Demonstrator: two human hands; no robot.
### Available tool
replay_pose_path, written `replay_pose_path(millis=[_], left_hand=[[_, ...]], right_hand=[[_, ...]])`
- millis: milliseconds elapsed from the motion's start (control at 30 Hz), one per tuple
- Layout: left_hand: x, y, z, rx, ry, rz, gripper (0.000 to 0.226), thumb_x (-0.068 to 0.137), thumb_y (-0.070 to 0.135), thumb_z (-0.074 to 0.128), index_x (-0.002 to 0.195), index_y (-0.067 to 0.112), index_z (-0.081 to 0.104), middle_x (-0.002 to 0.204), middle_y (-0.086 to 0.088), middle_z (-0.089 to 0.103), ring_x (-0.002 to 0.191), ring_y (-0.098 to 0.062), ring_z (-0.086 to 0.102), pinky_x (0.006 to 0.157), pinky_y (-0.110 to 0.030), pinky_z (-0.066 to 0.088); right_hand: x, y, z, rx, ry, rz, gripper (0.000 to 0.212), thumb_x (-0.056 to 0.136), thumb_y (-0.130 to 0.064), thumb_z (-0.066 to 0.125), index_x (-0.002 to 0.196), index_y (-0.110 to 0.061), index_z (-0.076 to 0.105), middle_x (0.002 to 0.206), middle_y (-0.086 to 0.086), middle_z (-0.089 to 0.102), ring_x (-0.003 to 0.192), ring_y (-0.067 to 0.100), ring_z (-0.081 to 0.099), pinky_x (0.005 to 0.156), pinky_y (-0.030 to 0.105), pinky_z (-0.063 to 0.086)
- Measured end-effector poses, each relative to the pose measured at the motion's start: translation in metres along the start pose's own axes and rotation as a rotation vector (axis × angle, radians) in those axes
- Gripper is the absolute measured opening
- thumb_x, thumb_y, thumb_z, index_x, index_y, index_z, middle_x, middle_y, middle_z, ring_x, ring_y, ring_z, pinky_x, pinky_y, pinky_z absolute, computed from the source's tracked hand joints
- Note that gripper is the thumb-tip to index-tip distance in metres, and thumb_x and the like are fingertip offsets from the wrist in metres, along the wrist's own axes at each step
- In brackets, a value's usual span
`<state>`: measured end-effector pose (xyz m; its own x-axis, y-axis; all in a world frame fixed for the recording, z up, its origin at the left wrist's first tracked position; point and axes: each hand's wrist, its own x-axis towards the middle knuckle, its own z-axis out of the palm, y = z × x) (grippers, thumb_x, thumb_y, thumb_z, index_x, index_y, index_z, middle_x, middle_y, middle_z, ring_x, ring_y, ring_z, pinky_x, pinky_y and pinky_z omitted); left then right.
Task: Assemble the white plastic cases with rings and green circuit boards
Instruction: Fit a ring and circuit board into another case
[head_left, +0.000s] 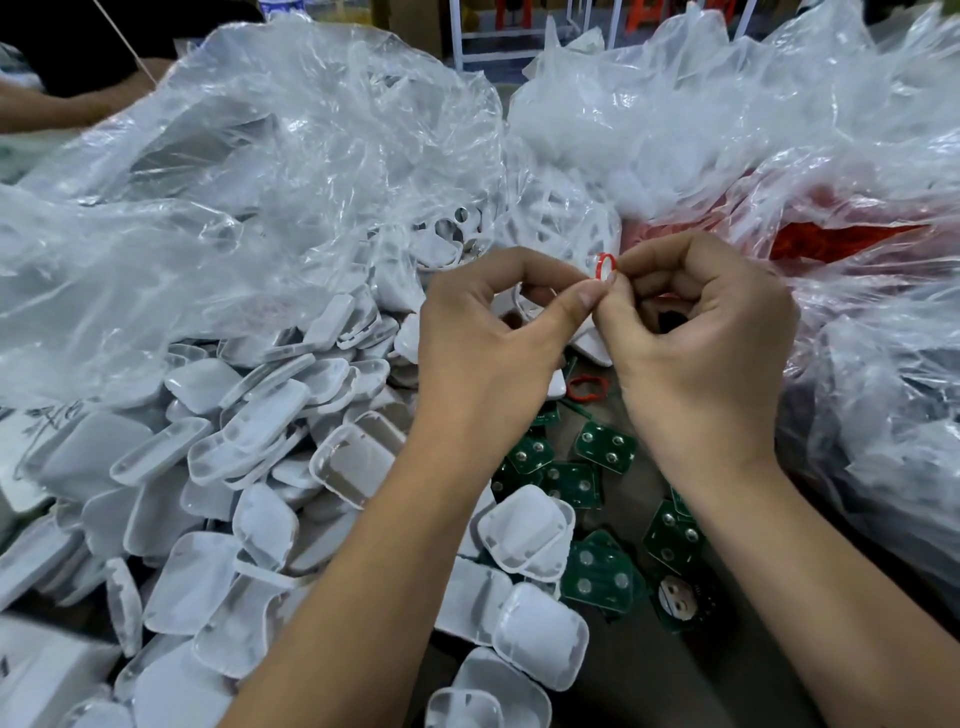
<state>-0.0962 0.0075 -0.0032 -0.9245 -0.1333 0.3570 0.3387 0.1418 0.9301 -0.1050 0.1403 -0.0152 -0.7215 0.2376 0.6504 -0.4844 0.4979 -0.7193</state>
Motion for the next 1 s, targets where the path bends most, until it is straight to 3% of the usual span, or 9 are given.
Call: replay_pose_path(millis=[133, 200, 300, 400, 467, 567, 633, 767, 1000], left_hand=[[0.001, 0.001, 0.001, 0.034, -0.001, -0.001, 0.009, 0.092, 0.015, 0.076, 0.083, 0.016, 0.074, 0.068, 0.007, 0.062, 0.059, -0.032, 0.057, 0.054, -0.036, 0.049], [0.001, 0.000, 0.002, 0.027, 0.001, -0.023, 0.012, 0.095, 0.016, 0.073, 0.083, 0.017, 0.072, 0.063, 0.011, 0.059, 0.055, -0.028, 0.053, 0.051, -0.029, 0.043], [0.001, -0.002, 0.003, 0.001, 0.001, -0.053, 0.014, 0.098, 0.015, 0.069, 0.085, 0.018, 0.071, 0.064, 0.008, 0.060, 0.059, -0.019, 0.053, 0.054, -0.030, 0.043], [0.000, -0.002, 0.004, 0.041, -0.012, -0.035, 0.011, 0.100, 0.019, 0.067, 0.090, 0.016, 0.070, 0.075, 0.002, 0.065, 0.065, -0.020, 0.056, 0.060, -0.033, 0.044], [0.000, -0.002, 0.005, 0.067, -0.010, -0.030, 0.011, 0.102, 0.021, 0.065, 0.092, 0.017, 0.069, 0.081, 0.002, 0.067, 0.068, -0.019, 0.058, 0.063, -0.036, 0.047], [-0.001, -0.002, 0.006, 0.081, 0.024, -0.036, 0.013, 0.103, 0.021, 0.063, 0.091, 0.017, 0.067, 0.082, 0.003, 0.065, 0.071, -0.018, 0.059, 0.070, -0.047, 0.055], [0.000, -0.002, 0.006, 0.062, 0.042, -0.038, 0.013, 0.103, 0.019, 0.062, 0.091, 0.016, 0.066, 0.080, 0.002, 0.063, 0.071, -0.019, 0.059, 0.071, -0.050, 0.054], [-0.001, -0.001, 0.006, 0.101, 0.039, -0.005, 0.013, 0.104, 0.020, 0.060, 0.093, 0.017, 0.063, 0.087, -0.002, 0.065, 0.078, -0.023, 0.061, 0.074, -0.050, 0.055], [-0.001, 0.000, 0.007, 0.100, 0.016, 0.002, 0.012, 0.103, 0.020, 0.061, 0.092, 0.015, 0.063, 0.082, 0.001, 0.062, 0.071, -0.016, 0.054, 0.066, -0.034, 0.044]], right_hand=[[-0.001, 0.002, 0.002, 0.057, 0.031, 0.013, 0.006, 0.091, -0.019, 0.074, 0.087, -0.016, 0.073, 0.074, -0.011, 0.071, 0.068, 0.010, 0.070, 0.062, 0.024, 0.054], [0.000, 0.004, 0.004, 0.187, 0.004, 0.106, 0.005, 0.091, -0.019, 0.076, 0.087, -0.018, 0.073, 0.073, -0.006, 0.073, 0.067, 0.012, 0.071, 0.061, 0.025, 0.055], [-0.001, 0.002, 0.009, 0.398, -0.054, 0.298, 0.007, 0.089, -0.015, 0.079, 0.087, -0.021, 0.076, 0.067, -0.008, 0.072, 0.055, 0.003, 0.064, 0.053, 0.018, 0.049], [-0.003, 0.001, 0.009, 0.603, -0.117, 0.463, 0.008, 0.093, -0.013, 0.076, 0.086, -0.017, 0.077, 0.054, -0.014, 0.061, 0.037, -0.001, 0.045, 0.043, 0.016, 0.038], [-0.002, 0.002, 0.008, 0.632, -0.126, 0.502, 0.013, 0.097, -0.016, 0.073, 0.084, -0.017, 0.075, 0.049, -0.016, 0.057, 0.032, 0.001, 0.035, 0.047, 0.022, 0.039], [-0.001, 0.000, 0.008, 0.665, -0.123, 0.535, 0.011, 0.097, -0.015, 0.073, 0.087, -0.012, 0.074, 0.050, -0.014, 0.058, 0.032, 0.003, 0.029, 0.063, 0.046, 0.042], [-0.002, -0.001, 0.009, 0.691, -0.116, 0.550, 0.010, 0.097, -0.014, 0.073, 0.087, -0.010, 0.074, 0.051, -0.013, 0.059, 0.034, 0.004, 0.029, 0.062, 0.042, 0.041], [-0.003, -0.002, 0.009, 0.765, -0.146, 0.594, 0.009, 0.096, -0.013, 0.073, 0.087, -0.011, 0.074, 0.053, -0.007, 0.054, 0.037, 0.005, 0.028, 0.041, 0.018, 0.028], [-0.003, -0.002, 0.011, 0.855, -0.136, 0.692, 0.008, 0.096, -0.005, 0.070, 0.090, -0.011, 0.072, 0.049, -0.006, 0.041, 0.036, 0.005, 0.028, 0.040, 0.016, 0.028]])
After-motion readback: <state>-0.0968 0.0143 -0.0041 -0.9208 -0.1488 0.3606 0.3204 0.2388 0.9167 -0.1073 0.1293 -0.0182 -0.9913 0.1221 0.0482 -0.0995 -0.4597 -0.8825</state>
